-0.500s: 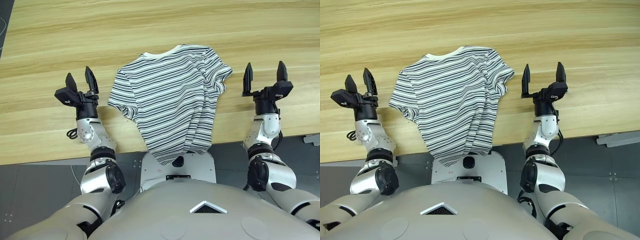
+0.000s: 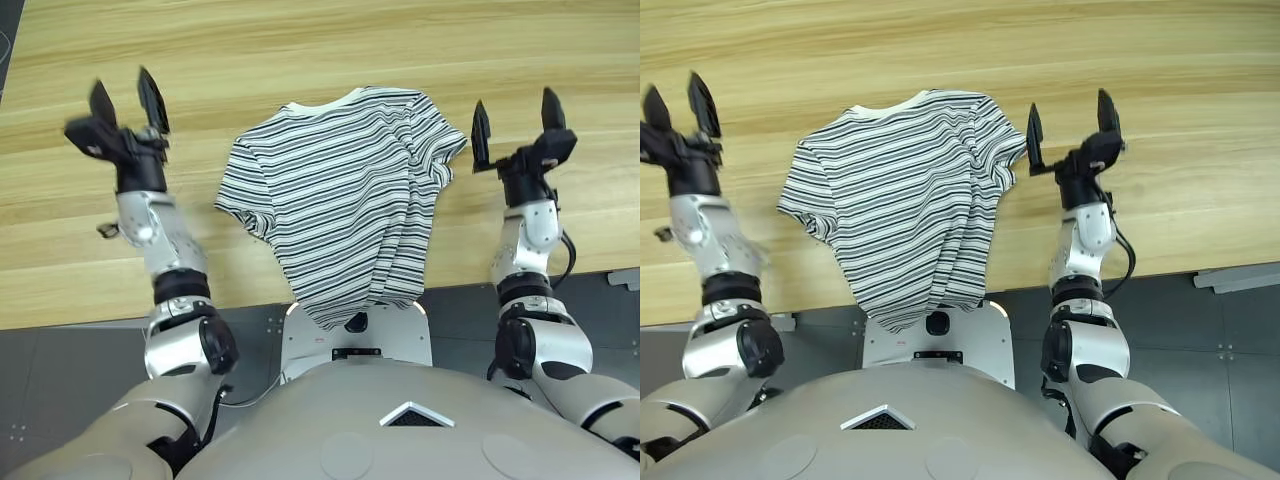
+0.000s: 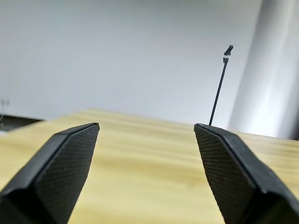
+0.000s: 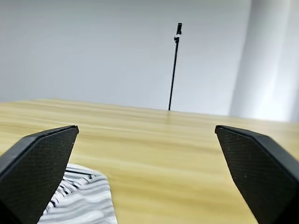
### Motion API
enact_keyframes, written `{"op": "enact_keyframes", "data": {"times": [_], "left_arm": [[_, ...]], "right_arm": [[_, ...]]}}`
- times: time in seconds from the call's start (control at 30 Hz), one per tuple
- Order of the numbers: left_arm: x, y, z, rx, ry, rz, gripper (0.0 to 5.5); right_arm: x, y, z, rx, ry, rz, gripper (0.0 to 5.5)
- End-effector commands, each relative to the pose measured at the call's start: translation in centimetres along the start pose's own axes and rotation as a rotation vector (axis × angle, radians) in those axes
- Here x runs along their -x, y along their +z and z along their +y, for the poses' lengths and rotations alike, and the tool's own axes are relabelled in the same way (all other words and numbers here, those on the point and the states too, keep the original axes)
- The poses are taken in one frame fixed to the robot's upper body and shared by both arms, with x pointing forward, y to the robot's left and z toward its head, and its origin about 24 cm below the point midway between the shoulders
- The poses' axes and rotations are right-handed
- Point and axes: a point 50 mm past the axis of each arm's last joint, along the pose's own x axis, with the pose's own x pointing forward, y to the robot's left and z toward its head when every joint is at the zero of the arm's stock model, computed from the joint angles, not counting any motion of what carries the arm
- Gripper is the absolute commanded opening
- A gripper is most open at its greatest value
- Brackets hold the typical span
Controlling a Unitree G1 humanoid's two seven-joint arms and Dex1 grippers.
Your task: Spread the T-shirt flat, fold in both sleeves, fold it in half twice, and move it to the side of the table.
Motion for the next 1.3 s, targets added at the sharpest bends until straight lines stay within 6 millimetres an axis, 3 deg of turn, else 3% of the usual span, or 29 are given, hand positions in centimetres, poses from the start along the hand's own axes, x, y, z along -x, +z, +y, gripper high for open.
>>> {"op": "enact_keyframes", "data": {"times": [0.03, 0.1, 0.17, 0.3, 0.47, 0.7, 0.9, 1.07, 1.3], "left_arm": [[-3.8, 2.4, -1.7, -0.052, -0.057, 0.059, 3.81], [-5.4, 3.0, -3.0, -0.118, -0.132, 0.093, 3.81], [-6.8, 2.3, -4.0, -0.158, -0.190, 0.176, 3.81], [-7.2, 0.2, -5.3, -0.187, -0.241, 0.274, 3.81], [-7.0, -0.5, -6.7, -0.152, -0.295, 0.275, 3.81], [-6.5, -1.3, -7.6, -0.153, -0.288, 0.263, 3.81], [-4.8, -3.6, -8.0, -0.160, -0.474, 0.448, 3.81], [-2.7, -6.3, -7.0, -0.180, -0.525, 0.646, 3.81], [-1.0, -8.2, -6.3, -0.193, -0.530, 0.783, 3.81]], "right_arm": [[-3.0, 3.4, 1.0, 0.083, 0.121, -0.056, 5.49], [-3.5, 4.8, 2.6, 0.093, 0.185, -0.085, 5.49], [-3.4, 5.7, 4.0, 0.093, 0.228, -0.086, 5.49], [-3.0, 6.7, 5.5, 0.080, 0.258, -0.084, 5.49], [-3.2, 6.7, 5.2, 0.069, 0.221, -0.071, 5.49], [-4.1, 4.9, 4.0, -0.020, -0.001, -0.009, 5.49], [-3.6, 5.0, 5.0, -0.126, 0.055, -0.041, 5.49], [-3.5, 5.1, 5.2, -0.146, 0.064, -0.051, 5.49], [-3.3, 5.1, 5.8, -0.169, 0.068, -0.059, 5.49]]}}
